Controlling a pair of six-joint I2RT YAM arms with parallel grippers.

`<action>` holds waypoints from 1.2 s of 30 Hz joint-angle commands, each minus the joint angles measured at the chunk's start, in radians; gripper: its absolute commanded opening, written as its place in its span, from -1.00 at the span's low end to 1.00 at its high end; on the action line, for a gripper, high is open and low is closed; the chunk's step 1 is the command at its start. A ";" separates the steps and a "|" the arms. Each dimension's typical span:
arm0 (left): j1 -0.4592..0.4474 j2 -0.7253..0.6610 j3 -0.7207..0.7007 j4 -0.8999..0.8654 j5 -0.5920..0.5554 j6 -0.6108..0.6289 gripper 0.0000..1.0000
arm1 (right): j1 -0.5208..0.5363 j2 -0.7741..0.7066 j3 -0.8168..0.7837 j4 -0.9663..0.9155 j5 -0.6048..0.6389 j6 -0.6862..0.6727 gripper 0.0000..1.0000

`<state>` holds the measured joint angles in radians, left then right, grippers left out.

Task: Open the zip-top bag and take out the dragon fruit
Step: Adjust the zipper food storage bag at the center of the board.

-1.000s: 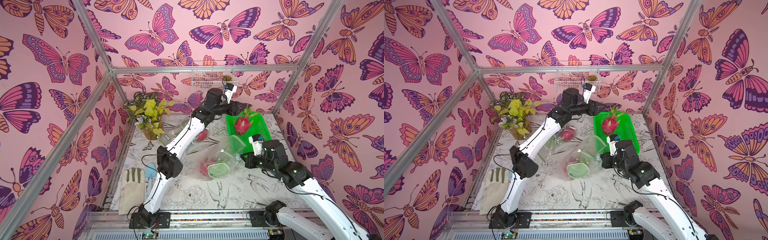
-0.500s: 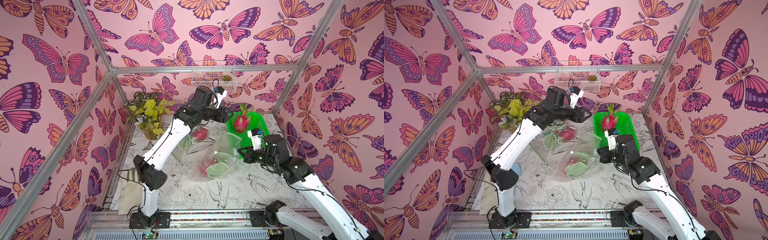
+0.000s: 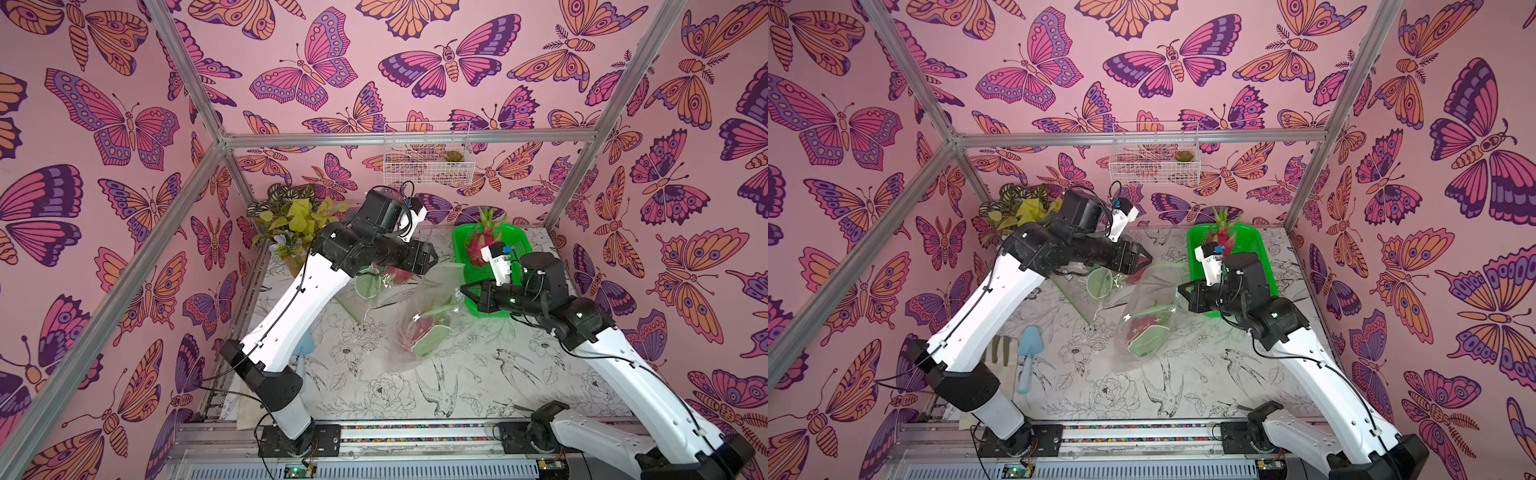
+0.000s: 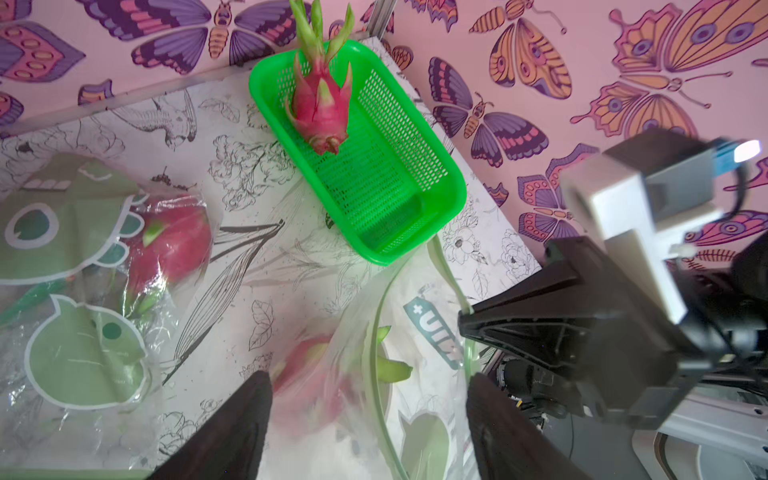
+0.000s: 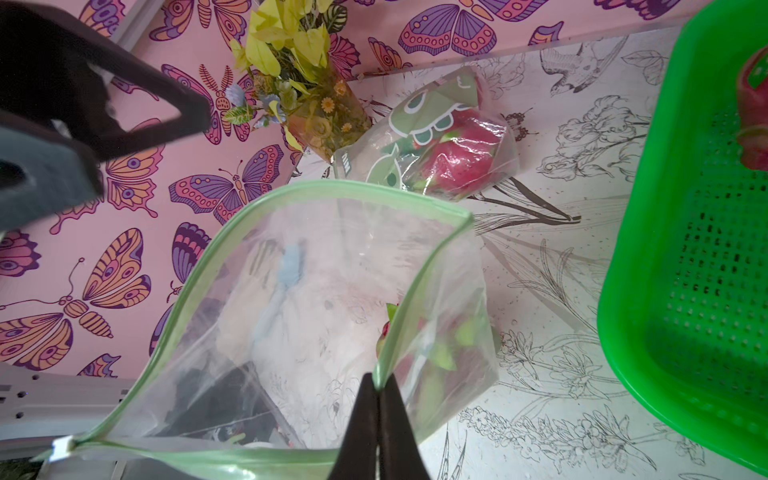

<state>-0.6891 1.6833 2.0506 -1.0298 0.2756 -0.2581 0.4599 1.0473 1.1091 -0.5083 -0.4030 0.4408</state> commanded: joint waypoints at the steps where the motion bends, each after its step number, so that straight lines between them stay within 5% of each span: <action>1: -0.010 -0.009 -0.041 -0.061 0.000 0.003 0.52 | 0.016 0.015 0.043 0.040 -0.042 -0.004 -1.00; 14: -0.029 -0.086 -0.183 -0.068 -0.025 -0.055 0.27 | 0.056 0.084 0.110 0.040 -0.042 -0.026 -1.00; 25: -0.028 -0.165 -0.201 -0.086 -0.156 -0.074 -1.00 | 0.069 0.170 0.218 0.023 -0.058 -0.063 -1.00; 36: -0.028 -0.253 -0.176 -0.116 -0.303 -0.078 -1.00 | 0.076 0.313 0.390 0.009 -0.119 -0.079 -1.00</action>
<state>-0.7139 1.4681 1.8591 -1.1126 0.0364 -0.3309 0.5262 1.3407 1.4586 -0.4969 -0.4904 0.3817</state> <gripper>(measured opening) 0.041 0.058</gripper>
